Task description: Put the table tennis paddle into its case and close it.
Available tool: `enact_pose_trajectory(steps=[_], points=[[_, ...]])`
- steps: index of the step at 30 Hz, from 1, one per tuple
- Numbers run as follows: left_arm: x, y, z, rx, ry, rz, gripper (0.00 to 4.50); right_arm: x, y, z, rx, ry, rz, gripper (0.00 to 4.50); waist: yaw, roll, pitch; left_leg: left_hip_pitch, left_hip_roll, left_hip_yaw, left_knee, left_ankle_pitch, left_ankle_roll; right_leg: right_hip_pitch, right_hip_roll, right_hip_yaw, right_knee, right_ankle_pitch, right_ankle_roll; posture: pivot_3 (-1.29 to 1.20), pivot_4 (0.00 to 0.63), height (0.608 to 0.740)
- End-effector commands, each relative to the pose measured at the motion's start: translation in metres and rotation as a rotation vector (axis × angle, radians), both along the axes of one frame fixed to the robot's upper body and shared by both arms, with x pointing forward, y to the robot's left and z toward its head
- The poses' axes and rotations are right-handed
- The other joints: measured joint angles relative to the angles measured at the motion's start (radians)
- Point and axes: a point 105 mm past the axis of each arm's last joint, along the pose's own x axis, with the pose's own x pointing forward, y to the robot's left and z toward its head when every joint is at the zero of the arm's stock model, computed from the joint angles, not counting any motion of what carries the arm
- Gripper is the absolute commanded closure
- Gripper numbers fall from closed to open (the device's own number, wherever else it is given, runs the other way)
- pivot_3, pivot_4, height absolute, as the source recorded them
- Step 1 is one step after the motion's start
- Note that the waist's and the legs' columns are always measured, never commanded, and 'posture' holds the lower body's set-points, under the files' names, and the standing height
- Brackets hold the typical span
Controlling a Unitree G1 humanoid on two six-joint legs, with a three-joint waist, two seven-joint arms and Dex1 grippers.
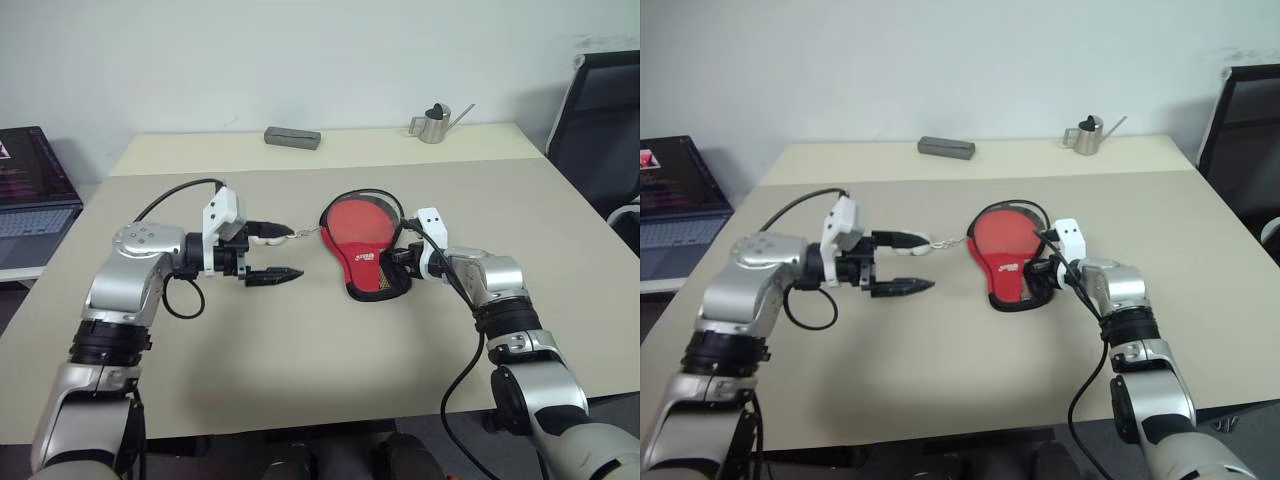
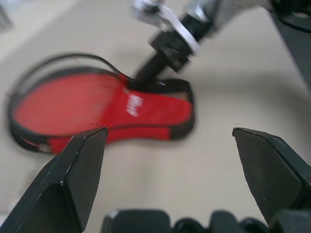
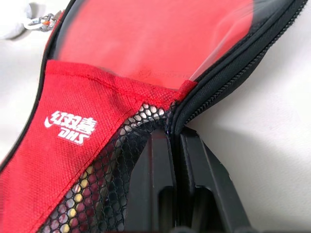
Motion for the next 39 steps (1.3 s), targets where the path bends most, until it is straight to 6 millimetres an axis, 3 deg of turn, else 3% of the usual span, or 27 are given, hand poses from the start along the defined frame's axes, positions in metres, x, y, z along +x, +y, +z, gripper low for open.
enact_pose_trajectory(steps=[1, 14, 27, 39], points=[[-0.021, -0.007, 0.006, 0.018, 0.01, -0.09, 0.0, -0.015, 0.011, -0.01, 0.029, 0.076, 0.02, 4.47, 0.001, 0.0, 0.0, -0.001, 0.0, 0.0, 0.0, 0.0, 0.0, -0.001, 0.0, 0.0, 0.0, -0.001, 0.0, 0.0, 0.15, 0.74], [-0.061, -0.012, -0.006, 0.035, 0.103, -0.157, 0.0, -0.05, 0.019, -0.013, 0.068, 0.138, -0.001, 4.47, 0.004, 0.0, 0.0, -0.003, 0.002, 0.0, -0.001, -0.002, -0.001, -0.001, -0.001, 0.0, -0.003, -0.002, -0.001, 0.0, 0.15, 0.74], [-0.086, -0.014, -0.013, 0.102, 0.142, -0.257, 0.0, -0.11, 0.004, -0.023, 0.059, 0.234, -0.041, 4.47, 0.024, 0.0, 0.0, -0.003, 0.002, 0.0, -0.002, -0.002, -0.001, -0.001, 0.0, -0.001, -0.005, -0.003, -0.001, 0.0, 0.15, 0.74], [-0.109, -0.019, -0.02, 0.11, 0.202, -0.343, 0.0, -0.151, 0.015, -0.027, 0.076, 0.249, 0.066, 4.47, 0.027, 0.0, 0.0, -0.003, 0.005, -0.001, -0.004, -0.003, -0.001, 0.003, 0.0, -0.002, -0.013, -0.002, -0.002, 0.0, 0.15, 0.74]])
